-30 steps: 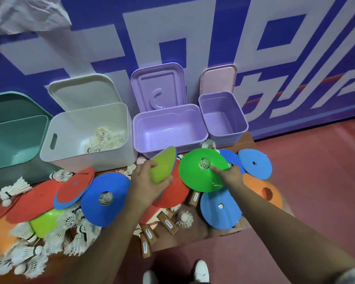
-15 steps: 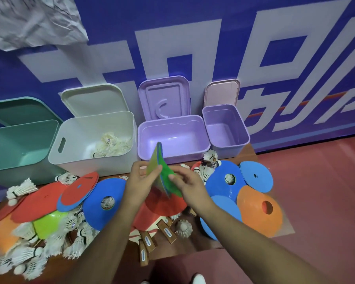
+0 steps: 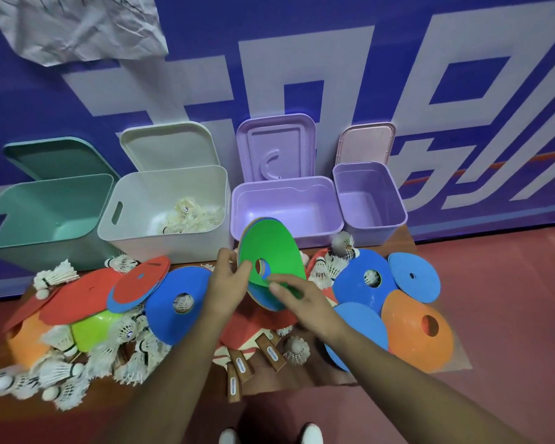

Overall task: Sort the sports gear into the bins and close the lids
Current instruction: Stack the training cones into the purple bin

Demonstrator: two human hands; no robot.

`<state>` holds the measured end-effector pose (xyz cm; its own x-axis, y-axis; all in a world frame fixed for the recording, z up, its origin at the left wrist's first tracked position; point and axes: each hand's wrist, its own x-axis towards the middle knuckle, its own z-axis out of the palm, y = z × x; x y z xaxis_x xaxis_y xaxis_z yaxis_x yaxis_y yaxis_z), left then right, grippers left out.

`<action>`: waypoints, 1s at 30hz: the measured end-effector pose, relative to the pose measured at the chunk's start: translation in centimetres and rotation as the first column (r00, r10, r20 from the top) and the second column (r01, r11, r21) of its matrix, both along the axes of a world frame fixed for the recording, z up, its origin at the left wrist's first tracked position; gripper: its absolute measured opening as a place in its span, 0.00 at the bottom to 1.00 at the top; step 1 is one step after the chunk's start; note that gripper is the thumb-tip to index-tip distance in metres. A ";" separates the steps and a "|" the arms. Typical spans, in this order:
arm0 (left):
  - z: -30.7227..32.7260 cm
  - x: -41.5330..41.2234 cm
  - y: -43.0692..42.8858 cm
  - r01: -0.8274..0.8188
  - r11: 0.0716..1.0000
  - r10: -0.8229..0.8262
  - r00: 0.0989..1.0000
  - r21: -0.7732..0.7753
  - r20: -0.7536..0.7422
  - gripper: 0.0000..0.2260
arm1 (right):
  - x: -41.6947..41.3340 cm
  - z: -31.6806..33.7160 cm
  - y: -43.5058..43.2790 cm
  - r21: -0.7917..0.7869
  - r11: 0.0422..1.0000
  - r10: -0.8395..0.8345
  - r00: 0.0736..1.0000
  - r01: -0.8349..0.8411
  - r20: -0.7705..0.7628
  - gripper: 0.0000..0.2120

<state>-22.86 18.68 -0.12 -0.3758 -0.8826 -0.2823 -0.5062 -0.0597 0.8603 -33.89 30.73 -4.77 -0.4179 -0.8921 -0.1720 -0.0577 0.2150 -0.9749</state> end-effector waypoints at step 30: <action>0.2 -0.7 -3.5 0.128 0.768 0.304 0.790 0.627 -0.533 0.15 | -7.2 1.5 0.5 -0.117 0.949 -0.295 0.956 0.294 0.015 0.28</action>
<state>-23.58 15.20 0.10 -0.5790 -0.6331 -0.5138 0.1084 -0.6844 0.7210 -41.09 31.27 -3.28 -0.6653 -0.7431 -0.0724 -0.0118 0.1075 -0.9941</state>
